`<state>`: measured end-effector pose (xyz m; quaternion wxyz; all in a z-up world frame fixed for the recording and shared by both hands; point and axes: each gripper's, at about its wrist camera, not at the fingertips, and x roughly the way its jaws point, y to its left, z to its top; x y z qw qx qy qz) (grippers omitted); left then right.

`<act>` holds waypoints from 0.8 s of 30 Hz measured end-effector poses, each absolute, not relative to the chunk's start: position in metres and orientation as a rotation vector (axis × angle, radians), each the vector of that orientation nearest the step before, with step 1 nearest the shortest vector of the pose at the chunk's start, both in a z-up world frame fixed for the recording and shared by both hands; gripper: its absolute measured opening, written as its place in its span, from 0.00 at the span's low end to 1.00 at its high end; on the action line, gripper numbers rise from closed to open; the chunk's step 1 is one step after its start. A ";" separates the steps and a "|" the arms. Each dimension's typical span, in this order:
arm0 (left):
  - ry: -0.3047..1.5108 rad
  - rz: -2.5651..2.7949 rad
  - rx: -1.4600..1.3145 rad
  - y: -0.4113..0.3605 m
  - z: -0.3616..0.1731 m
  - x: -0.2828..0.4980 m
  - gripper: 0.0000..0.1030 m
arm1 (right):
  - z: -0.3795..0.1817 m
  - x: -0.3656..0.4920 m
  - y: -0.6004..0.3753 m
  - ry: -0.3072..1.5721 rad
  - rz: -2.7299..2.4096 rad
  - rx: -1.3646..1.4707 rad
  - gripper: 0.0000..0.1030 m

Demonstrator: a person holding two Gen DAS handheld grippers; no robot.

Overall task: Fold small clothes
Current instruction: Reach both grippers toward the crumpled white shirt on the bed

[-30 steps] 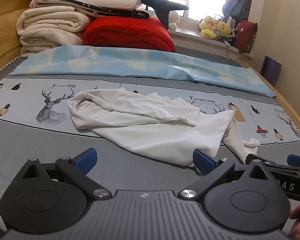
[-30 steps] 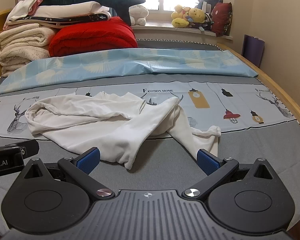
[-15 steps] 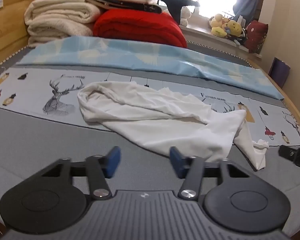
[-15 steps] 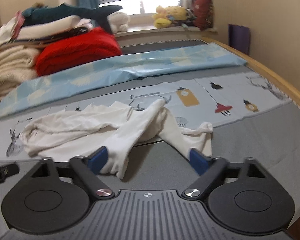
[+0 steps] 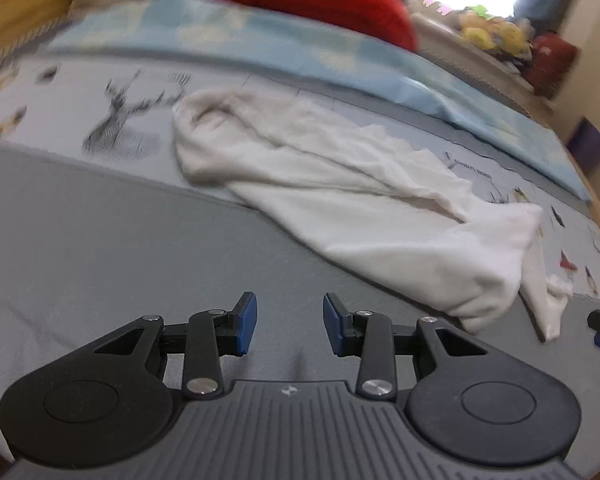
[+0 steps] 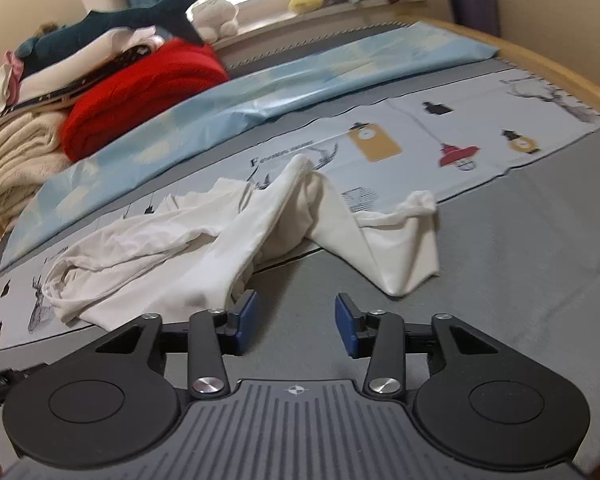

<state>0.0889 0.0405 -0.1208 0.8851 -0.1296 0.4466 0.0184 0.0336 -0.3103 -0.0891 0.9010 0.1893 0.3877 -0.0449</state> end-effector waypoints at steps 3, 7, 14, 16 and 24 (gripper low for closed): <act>0.917 0.041 -0.239 0.041 -0.122 0.095 0.38 | -0.100 0.056 -0.315 0.849 -0.076 0.456 0.54; 0.917 0.033 -0.218 0.042 -0.123 0.101 0.39 | -0.122 0.091 -0.309 0.909 -0.055 0.552 0.59; 0.939 0.023 -0.248 0.065 -0.121 0.104 0.40 | -0.152 0.144 -0.296 0.927 -0.133 0.586 0.61; 0.934 0.026 -0.259 0.075 -0.115 0.104 0.40 | -0.162 0.155 -0.293 0.938 -0.147 0.620 0.60; 0.896 0.054 -0.305 0.114 -0.089 0.092 0.40 | -0.130 0.151 -0.253 0.777 0.081 0.529 0.05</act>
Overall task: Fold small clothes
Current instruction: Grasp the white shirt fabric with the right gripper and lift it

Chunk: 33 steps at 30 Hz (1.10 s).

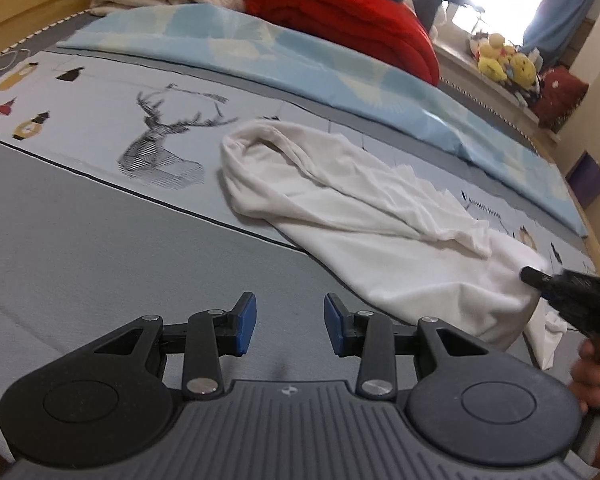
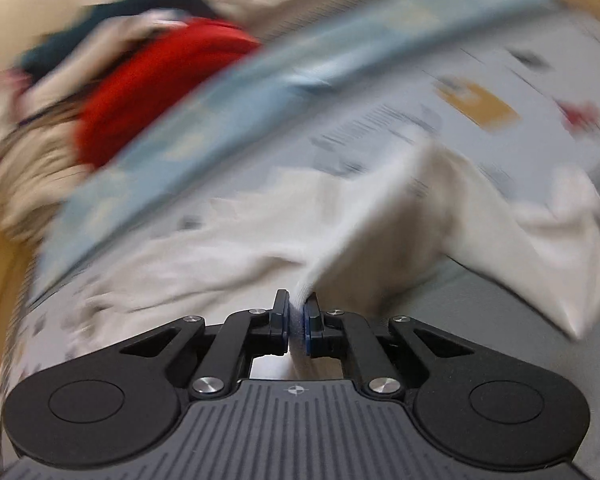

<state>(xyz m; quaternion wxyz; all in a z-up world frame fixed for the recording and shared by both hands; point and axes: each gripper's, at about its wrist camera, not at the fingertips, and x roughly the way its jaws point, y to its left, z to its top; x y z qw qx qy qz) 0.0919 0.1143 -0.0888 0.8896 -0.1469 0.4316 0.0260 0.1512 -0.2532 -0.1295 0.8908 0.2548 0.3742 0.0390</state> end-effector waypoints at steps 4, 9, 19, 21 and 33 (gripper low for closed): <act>0.883 0.059 -0.320 0.126 -0.081 0.080 0.40 | -0.104 0.119 -0.240 0.751 0.382 0.334 0.04; 0.891 0.059 -0.309 0.129 -0.090 0.064 0.40 | -0.138 0.058 -0.240 0.994 0.517 -0.078 0.00; 0.887 0.031 -0.281 0.103 -0.102 0.077 0.40 | -0.134 0.029 -0.287 0.932 0.236 0.089 0.25; 0.874 0.018 -0.262 0.096 -0.102 0.086 0.40 | -0.131 0.046 -0.292 0.899 0.232 0.224 0.34; 0.835 -0.053 -0.178 0.076 -0.132 0.178 0.39 | -0.153 0.133 -0.245 0.946 0.230 0.477 0.62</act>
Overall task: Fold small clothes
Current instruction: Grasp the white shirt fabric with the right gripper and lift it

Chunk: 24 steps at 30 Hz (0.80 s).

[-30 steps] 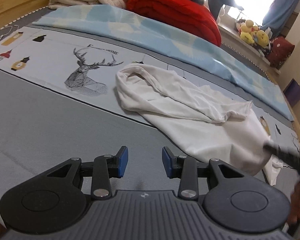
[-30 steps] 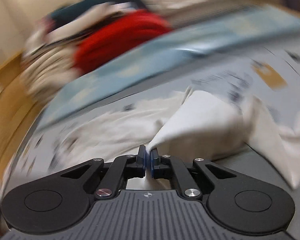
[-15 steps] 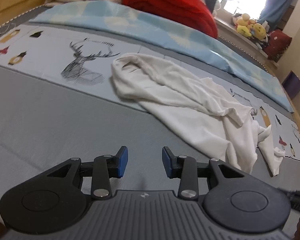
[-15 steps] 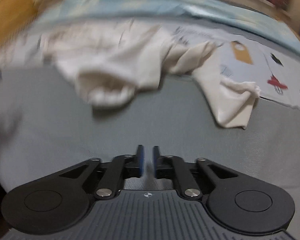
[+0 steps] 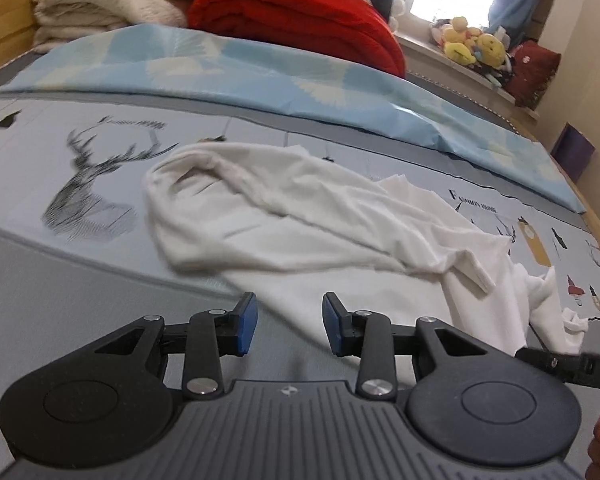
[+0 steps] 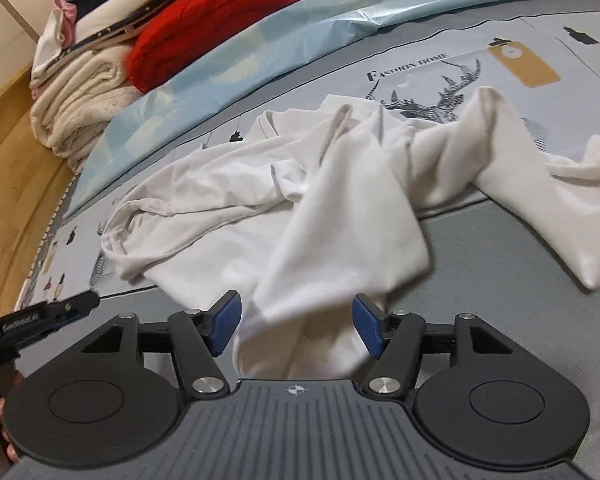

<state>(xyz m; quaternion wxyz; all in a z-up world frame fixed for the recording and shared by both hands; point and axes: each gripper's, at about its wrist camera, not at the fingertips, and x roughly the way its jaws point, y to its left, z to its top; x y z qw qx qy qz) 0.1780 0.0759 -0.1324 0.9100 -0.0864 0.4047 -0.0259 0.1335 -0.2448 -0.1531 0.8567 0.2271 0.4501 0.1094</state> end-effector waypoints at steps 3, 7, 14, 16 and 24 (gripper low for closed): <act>0.837 -0.084 -0.166 0.069 -0.145 0.204 0.40 | -0.156 0.143 -0.234 0.961 0.219 0.413 0.54; 0.835 -0.127 -0.120 0.055 -0.162 0.234 0.52 | -0.157 0.145 -0.233 0.959 0.211 0.351 0.06; 0.880 -0.135 0.017 0.029 -0.202 0.270 0.66 | -0.141 0.137 -0.276 0.874 0.145 0.402 0.05; 0.895 -0.108 0.058 0.027 -0.209 0.277 0.58 | -0.139 0.134 -0.282 0.867 0.152 0.405 0.05; 0.780 -0.077 -0.145 0.076 -0.145 0.275 0.05 | -0.126 0.133 -0.277 0.836 0.157 0.331 0.04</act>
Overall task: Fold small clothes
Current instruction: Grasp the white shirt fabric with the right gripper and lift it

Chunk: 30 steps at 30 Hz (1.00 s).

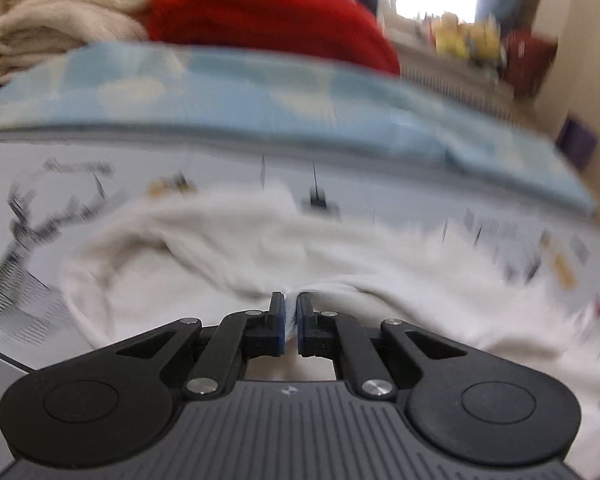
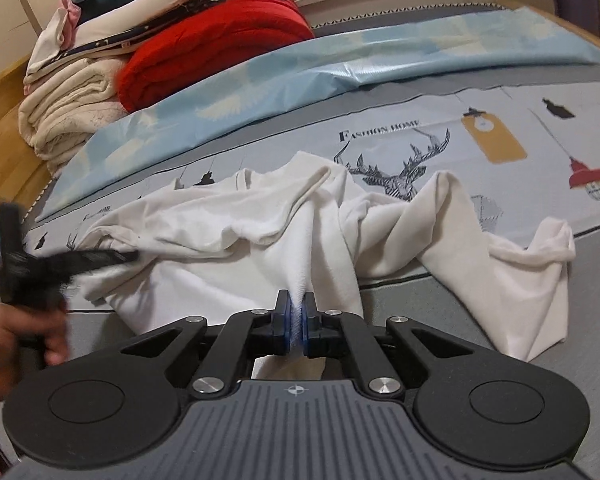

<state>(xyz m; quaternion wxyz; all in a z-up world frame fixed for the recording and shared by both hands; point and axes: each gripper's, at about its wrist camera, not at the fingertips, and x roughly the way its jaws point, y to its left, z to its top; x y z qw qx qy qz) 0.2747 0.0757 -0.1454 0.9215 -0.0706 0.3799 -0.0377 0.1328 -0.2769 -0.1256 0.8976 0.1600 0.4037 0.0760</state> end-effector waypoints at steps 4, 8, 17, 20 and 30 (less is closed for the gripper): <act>0.744 -0.086 -0.215 0.121 -0.107 0.247 0.05 | -0.113 0.128 -0.273 0.804 0.166 0.299 0.04; 0.834 -0.068 -0.273 0.171 -0.089 0.207 0.05 | -0.101 0.109 -0.270 0.809 0.289 0.218 0.04; 1.113 0.102 -0.319 0.251 -0.124 0.112 0.05 | -0.128 0.024 -0.248 1.007 0.528 -0.279 0.02; 1.101 0.148 -0.373 0.268 -0.122 0.097 0.05 | -0.132 0.018 -0.258 1.028 0.434 -0.284 0.03; 1.121 0.004 -0.584 0.233 -0.142 0.094 0.27 | -0.127 0.056 -0.281 0.966 0.150 0.150 0.49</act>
